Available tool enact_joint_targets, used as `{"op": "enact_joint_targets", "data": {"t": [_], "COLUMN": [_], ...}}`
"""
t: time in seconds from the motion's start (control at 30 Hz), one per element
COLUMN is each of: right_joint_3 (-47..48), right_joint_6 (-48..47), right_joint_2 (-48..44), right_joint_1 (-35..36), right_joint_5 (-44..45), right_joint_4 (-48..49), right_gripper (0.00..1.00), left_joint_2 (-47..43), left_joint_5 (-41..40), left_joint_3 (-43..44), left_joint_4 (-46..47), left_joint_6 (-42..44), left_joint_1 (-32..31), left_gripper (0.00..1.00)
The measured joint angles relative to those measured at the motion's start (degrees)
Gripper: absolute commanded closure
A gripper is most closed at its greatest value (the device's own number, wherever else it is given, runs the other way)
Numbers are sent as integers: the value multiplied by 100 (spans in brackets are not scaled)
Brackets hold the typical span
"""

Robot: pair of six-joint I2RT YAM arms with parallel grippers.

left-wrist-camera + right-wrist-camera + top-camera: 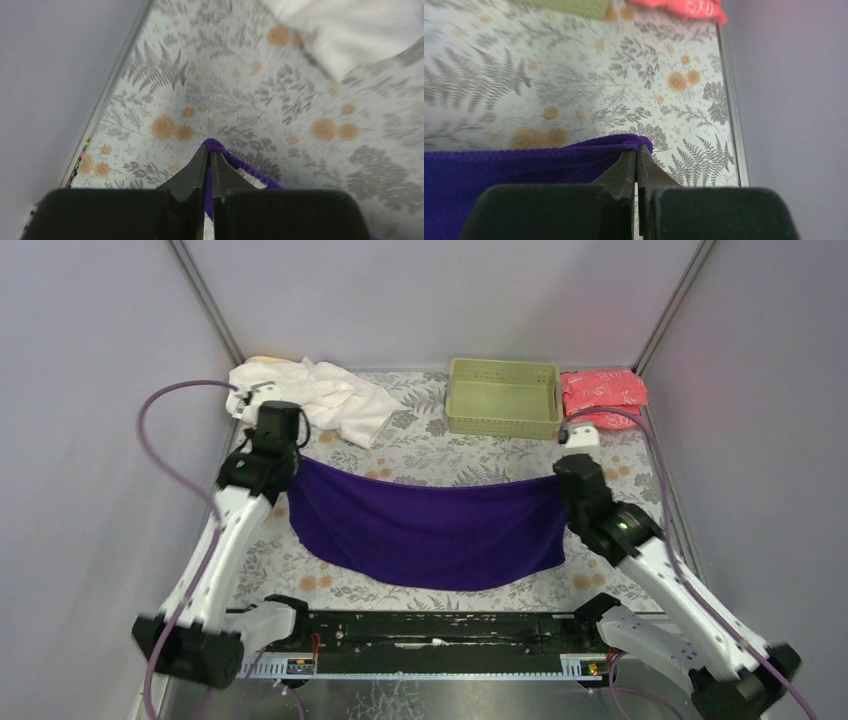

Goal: Roll the towels
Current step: Flatten out the towel at the center of the board, then fold the towel at the center of the board.

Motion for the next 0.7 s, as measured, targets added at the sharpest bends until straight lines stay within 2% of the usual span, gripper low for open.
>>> {"op": "enact_joint_targets", "data": {"t": [0.13, 0.33, 0.5, 0.7], "right_joint_3": [-651, -675, -511, -343], "right_joint_6": [-127, -284, -743, -1467], "right_joint_2": [1108, 3069, 4179, 4734], "right_joint_1": [-492, -1685, -2188, -2385], "right_joint_5": [79, -173, -743, -1340], "right_joint_4": [1141, 2857, 3978, 4758], "right_gripper": [100, 100, 100, 100], "left_joint_2": [1547, 3335, 3952, 4402], "left_joint_5": [26, 133, 422, 680], "left_joint_3": [-157, 221, 503, 850], "left_joint_4": [302, 953, 1502, 1982], "left_joint_6": [-15, 50, 188, 417], "left_joint_1": [2, 129, 393, 577], "left_gripper": [100, 100, 100, 100]}}
